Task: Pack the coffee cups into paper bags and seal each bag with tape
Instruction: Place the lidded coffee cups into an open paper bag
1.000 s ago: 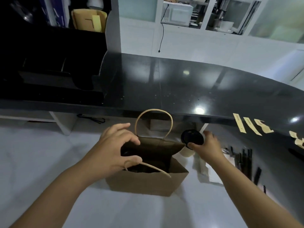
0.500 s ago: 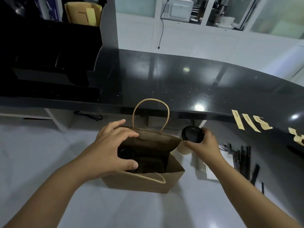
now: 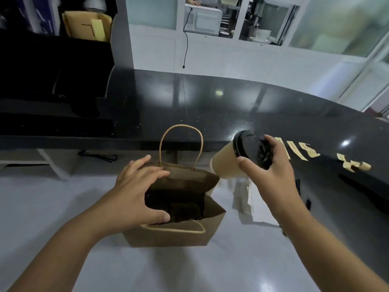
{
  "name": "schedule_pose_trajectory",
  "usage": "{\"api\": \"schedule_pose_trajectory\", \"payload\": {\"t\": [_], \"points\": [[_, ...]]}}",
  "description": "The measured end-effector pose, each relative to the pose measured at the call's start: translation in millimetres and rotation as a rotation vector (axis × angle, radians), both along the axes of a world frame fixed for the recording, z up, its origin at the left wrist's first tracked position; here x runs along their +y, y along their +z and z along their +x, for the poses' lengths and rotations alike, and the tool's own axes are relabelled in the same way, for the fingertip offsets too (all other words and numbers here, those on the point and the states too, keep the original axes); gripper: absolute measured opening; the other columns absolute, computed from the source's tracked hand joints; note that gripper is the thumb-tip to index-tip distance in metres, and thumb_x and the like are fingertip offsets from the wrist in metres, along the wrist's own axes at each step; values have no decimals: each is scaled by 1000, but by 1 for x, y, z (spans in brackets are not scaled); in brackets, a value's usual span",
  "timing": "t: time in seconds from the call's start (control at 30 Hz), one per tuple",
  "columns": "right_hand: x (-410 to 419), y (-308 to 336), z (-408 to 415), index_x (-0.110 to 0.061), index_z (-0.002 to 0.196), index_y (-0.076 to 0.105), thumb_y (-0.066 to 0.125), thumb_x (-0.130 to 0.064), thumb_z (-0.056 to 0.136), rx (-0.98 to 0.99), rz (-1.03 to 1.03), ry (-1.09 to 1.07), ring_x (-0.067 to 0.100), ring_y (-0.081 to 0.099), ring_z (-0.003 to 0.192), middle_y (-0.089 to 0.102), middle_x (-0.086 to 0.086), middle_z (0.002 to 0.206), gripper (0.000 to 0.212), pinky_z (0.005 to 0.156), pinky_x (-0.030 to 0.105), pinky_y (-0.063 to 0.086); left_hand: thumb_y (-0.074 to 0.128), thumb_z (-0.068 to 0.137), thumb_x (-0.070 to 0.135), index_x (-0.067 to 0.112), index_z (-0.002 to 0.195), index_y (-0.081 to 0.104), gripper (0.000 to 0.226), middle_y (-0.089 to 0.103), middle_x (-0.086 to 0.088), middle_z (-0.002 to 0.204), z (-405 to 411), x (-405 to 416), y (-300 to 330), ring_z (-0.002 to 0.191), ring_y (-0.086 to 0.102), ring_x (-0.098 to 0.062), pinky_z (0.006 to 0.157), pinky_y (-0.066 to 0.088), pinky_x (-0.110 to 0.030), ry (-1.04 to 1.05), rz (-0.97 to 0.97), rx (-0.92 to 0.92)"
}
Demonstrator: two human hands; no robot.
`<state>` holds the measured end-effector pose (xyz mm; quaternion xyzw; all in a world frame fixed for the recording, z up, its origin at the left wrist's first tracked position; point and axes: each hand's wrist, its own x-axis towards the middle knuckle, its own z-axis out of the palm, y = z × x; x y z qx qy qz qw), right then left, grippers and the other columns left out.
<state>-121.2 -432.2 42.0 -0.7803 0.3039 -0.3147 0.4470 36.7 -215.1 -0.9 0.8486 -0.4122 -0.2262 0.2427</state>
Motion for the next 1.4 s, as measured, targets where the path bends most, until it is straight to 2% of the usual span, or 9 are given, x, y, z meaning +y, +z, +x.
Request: {"api": "schedule_pose_trajectory", "payload": {"t": [0.07, 0.17, 0.33, 0.53, 0.63, 0.83, 1.07, 1.17, 1.4], "points": [[11, 13, -1, -43, 117, 44, 73, -30, 73, -54, 6, 26, -8, 50, 101, 50, -22, 113, 54, 77, 11, 39, 72, 55, 63, 50, 137, 24, 96, -8, 33, 144, -2, 0, 2, 140, -12, -5, 115, 19, -42, -2, 9, -5], [27, 23, 4, -37, 120, 49, 73, -32, 72, -51, 44, 119, -10, 54, 95, 55, -22, 107, 53, 74, 12, 44, 77, 61, 55, 47, 142, 17, 100, -11, 30, 147, -4, 0, 4, 141, -12, -9, 115, 21, -44, 12, 22, -20], [50, 14, 31, -35, 120, 48, 76, -43, 67, 181, 0, 284, -1, 57, 98, 58, -15, 112, 61, 81, 21, 50, 79, 54, 56, 47, 145, 2, 119, -11, 32, 147, -3, 0, 2, 142, -12, -9, 115, 20, -45, 54, -4, 14], [62, -3, 54, -30, 133, 36, 74, -51, 65, 478, -108, 411, 8, 47, 109, 44, -12, 124, 80, 84, 23, 47, 80, 57, 50, 46, 143, -16, 129, -3, 30, 147, -6, 5, 1, 142, -10, -9, 116, 20, -44, 61, -40, 41], [61, 2, 57, -27, 133, 33, 74, -49, 65, 610, -176, 463, 12, 47, 109, 41, -8, 123, 83, 90, 32, 51, 80, 57, 51, 48, 141, -18, 129, -6, 31, 148, -6, 7, 2, 141, -16, -7, 116, 16, -45, 46, -43, 48], [50, 9, 52, -24, 130, 35, 79, -39, 69, 859, -366, 563, 16, 51, 98, 48, -2, 116, 76, 82, 33, 54, 78, 63, 49, 46, 141, -20, 126, -2, 32, 149, -9, 8, 3, 139, -22, -5, 117, 10, -42, 11, -42, 44], [45, -7, 56, -29, 144, 27, 80, -36, 71, 1021, -455, 567, 24, 52, 110, 50, 3, 128, 91, 86, 33, 53, 78, 62, 50, 48, 140, -20, 125, -10, 32, 149, -10, 9, 2, 139, -23, -3, 116, 13, -41, 8, -38, 35], [46, -12, 60, -21, 142, 26, 79, -29, 74, 1085, -464, 605, 22, 54, 105, 53, 5, 125, 87, 79, 28, 51, 77, 62, 50, 50, 139, -20, 125, -12, 33, 148, -11, 9, 3, 138, -23, -2, 116, 13, -40, 4, -34, 33], [49, -22, 70, -18, 147, 14, 77, -24, 78, 1207, -398, 672, 23, 55, 107, 52, 8, 126, 93, 85, 31, 51, 77, 62, 50, 49, 141, -17, 123, -14, 36, 144, -12, 9, 3, 137, -23, 0, 115, 14, -39, 8, -32, 26]]}}
